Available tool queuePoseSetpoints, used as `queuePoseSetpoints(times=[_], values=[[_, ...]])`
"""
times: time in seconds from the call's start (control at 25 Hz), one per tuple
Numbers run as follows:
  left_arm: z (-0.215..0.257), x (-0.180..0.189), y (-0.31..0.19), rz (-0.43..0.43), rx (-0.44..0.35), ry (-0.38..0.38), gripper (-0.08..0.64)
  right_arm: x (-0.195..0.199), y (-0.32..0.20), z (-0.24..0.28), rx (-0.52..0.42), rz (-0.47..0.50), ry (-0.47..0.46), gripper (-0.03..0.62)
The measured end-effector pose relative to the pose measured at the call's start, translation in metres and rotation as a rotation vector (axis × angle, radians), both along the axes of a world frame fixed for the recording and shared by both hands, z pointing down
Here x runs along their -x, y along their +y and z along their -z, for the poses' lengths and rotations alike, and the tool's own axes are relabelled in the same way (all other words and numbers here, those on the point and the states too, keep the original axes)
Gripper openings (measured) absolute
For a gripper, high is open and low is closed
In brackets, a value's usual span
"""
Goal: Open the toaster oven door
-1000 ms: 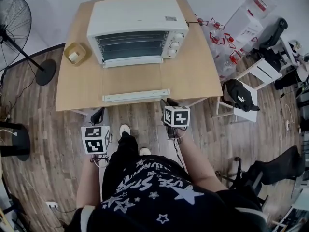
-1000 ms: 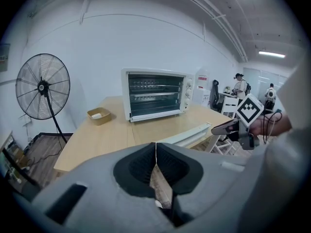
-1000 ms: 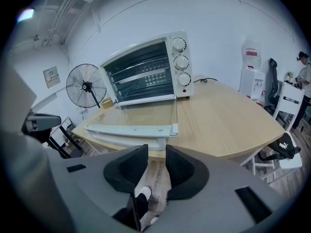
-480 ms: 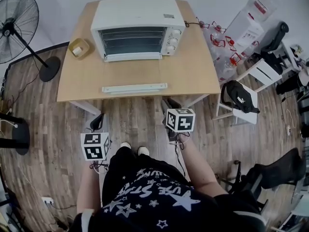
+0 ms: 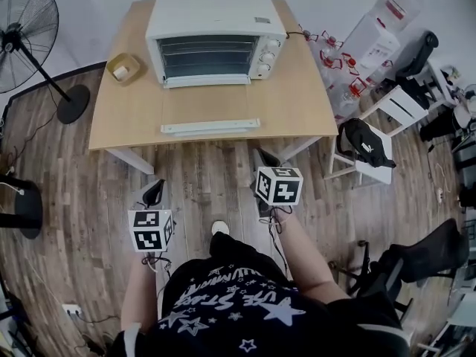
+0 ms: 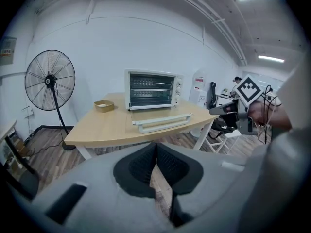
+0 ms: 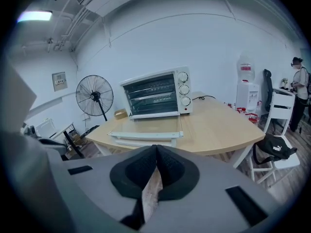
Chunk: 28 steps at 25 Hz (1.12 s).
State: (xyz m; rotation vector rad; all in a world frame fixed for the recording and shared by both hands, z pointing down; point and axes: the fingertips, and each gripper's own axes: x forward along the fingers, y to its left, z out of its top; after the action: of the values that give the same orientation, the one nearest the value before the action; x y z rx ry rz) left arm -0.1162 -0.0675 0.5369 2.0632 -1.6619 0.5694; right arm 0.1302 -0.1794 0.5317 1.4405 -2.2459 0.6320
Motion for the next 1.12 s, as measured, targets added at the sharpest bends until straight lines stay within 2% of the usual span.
queuePoseSetpoints(times=[0.44,1.12], values=[[0.005,0.026,0.095,-0.029,-0.007,0.014,0.021,0.035,0.095,0.028,-0.063,0.034,0.006,0.003],[0.005,0.038,0.213,-0.091,-0.029,0.016,0.021,0.046,0.238,0.037,-0.109,0.016,0.001,0.003]])
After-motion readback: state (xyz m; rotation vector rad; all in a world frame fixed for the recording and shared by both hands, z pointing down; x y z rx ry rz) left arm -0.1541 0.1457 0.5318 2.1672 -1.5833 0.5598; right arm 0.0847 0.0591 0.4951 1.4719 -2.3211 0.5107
